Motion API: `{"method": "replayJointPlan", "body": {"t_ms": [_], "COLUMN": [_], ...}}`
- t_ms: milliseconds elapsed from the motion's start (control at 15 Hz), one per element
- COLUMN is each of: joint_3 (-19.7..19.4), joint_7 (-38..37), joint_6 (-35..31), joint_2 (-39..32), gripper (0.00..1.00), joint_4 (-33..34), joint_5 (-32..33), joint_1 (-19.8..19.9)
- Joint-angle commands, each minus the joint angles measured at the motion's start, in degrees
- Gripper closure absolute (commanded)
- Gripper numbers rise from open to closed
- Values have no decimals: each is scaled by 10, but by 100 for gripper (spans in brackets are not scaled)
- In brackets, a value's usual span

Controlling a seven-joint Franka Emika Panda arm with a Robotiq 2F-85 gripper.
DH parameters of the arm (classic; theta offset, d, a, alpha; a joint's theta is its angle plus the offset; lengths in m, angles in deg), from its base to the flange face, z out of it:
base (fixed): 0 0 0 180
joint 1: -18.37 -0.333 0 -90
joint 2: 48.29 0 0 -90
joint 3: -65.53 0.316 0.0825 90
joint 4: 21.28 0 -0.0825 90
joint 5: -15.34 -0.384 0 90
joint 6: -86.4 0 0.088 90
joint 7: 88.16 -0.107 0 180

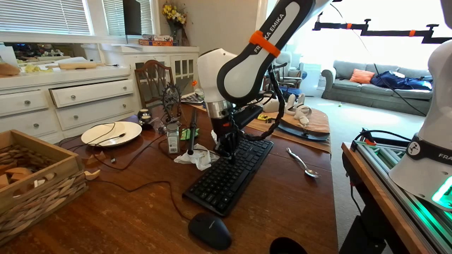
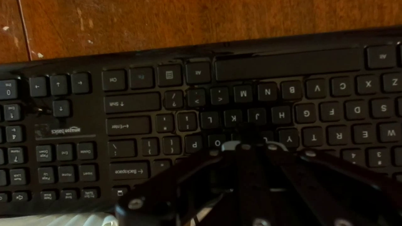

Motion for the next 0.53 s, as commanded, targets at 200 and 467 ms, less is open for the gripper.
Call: {"method": "replayJointPlan", "body": {"t_ms": [200,467], "joint_3": [1,1], "joint_7": [14,19], "joint_6": [-8,-9], "joint_2": [-16,-22], "gripper": [100,100], "joint_4": [11,19], "joint_5": [-4,-3], "joint_1": [1,1]}}
